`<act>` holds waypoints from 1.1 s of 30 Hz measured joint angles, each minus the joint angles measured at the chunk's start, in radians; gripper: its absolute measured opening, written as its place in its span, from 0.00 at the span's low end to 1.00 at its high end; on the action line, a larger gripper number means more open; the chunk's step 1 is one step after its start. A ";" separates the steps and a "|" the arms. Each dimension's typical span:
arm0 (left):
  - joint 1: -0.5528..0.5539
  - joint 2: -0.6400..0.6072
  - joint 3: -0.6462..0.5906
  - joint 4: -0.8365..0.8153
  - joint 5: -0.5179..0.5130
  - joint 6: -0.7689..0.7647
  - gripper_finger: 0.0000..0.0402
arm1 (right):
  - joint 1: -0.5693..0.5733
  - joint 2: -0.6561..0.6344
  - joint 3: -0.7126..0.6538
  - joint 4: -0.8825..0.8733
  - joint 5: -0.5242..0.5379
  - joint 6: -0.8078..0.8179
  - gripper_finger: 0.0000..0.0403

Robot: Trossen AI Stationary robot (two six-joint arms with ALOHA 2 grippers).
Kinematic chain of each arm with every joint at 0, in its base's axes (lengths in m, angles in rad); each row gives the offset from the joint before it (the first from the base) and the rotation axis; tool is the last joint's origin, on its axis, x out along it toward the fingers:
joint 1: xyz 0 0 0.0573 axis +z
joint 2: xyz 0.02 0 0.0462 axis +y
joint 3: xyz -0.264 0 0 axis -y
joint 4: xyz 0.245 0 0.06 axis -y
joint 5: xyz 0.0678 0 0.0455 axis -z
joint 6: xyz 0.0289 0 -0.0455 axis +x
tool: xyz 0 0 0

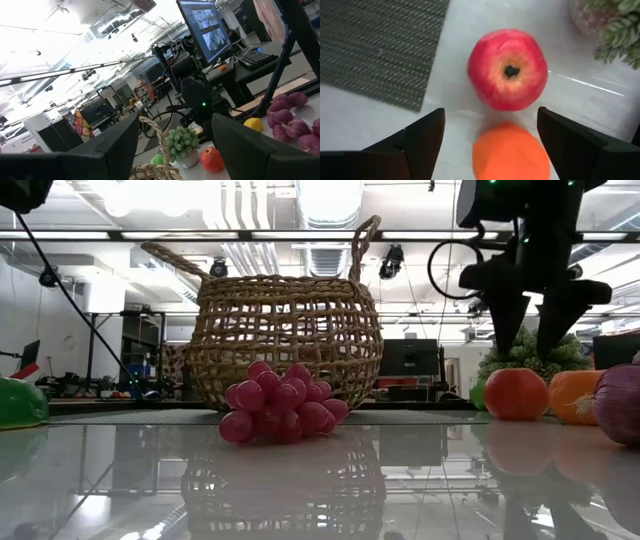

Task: Build produce basket
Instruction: Put the red apple into the basket

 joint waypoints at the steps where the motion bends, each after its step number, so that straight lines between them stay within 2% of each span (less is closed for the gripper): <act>1: 0.000 0.000 0.000 0.000 0.000 0.000 0.58 | -0.003 0.007 0.000 0.000 0.005 -0.003 0.74; 7: 0.000 0.000 0.000 0.000 0.000 0.000 0.58 | -0.022 0.048 0.000 -0.001 0.051 -0.025 0.75; 18: 0.000 0.000 0.000 -0.002 -0.002 0.000 0.58 | -0.045 0.137 -0.001 0.008 0.068 -0.051 0.76; 28: 0.000 0.000 -0.001 -0.002 -0.004 0.000 0.58 | -0.045 0.220 -0.001 0.053 0.111 -0.061 0.75; 33: 0.000 0.000 -0.002 -0.002 -0.004 -0.001 0.58 | -0.045 0.227 -0.001 0.068 0.121 -0.071 0.72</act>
